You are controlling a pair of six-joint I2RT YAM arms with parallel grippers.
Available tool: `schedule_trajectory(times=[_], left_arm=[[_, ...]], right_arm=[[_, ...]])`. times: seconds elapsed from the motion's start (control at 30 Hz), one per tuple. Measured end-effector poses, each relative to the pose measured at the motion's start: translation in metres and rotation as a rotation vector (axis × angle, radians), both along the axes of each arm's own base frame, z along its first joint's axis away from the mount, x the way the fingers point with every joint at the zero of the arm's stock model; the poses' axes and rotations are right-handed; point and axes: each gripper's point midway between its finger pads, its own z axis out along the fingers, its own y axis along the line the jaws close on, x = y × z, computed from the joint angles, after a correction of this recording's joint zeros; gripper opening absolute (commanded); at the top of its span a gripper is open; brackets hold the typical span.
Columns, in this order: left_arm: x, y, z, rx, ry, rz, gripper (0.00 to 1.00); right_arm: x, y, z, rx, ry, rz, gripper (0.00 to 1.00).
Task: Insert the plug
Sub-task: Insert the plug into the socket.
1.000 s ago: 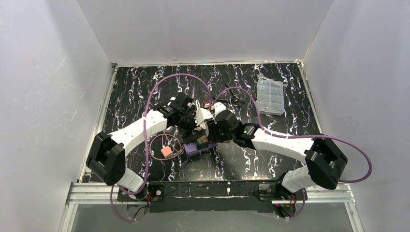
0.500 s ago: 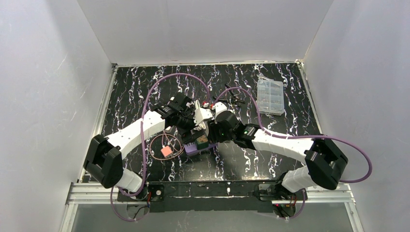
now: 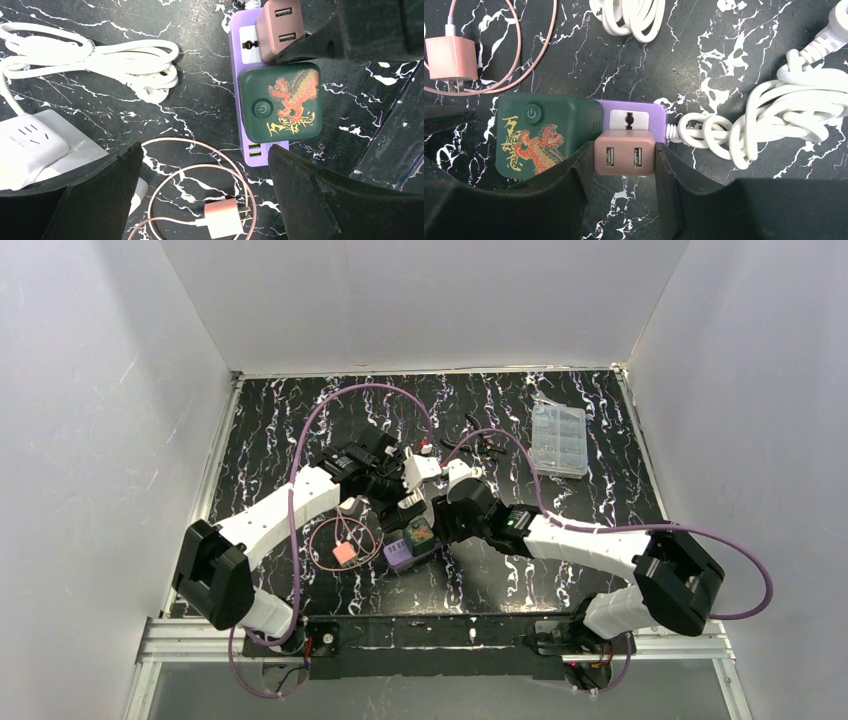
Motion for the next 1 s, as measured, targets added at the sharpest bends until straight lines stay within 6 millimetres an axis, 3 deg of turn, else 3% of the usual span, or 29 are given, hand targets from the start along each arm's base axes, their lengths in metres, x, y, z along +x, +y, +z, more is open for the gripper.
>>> schedule_trajectory(times=[0.07,0.3,0.53,0.83,1.0], left_arm=[[0.002,-0.002,0.001,-0.005,0.001,-0.002,0.94],[0.001,-0.003,0.001,-0.008,0.01,0.006,0.94],[0.001,-0.003,-0.001,-0.005,0.016,0.007,0.94],[-0.002,-0.005,-0.003,-0.009,0.03,0.006,0.93],[-0.004,-0.011,0.001,-0.036,0.066,0.044,0.93]], right_arm=[[0.0,-0.001,0.0,0.003,0.002,-0.004,0.26],[0.001,0.001,0.001,0.005,0.003,-0.007,0.6],[-0.011,-0.012,-0.009,-0.078,0.058,0.019,0.81],[-0.021,-0.028,-0.008,-0.156,0.105,0.037,0.85],[-0.012,-0.026,-0.002,-0.163,0.117,0.016,0.84]])
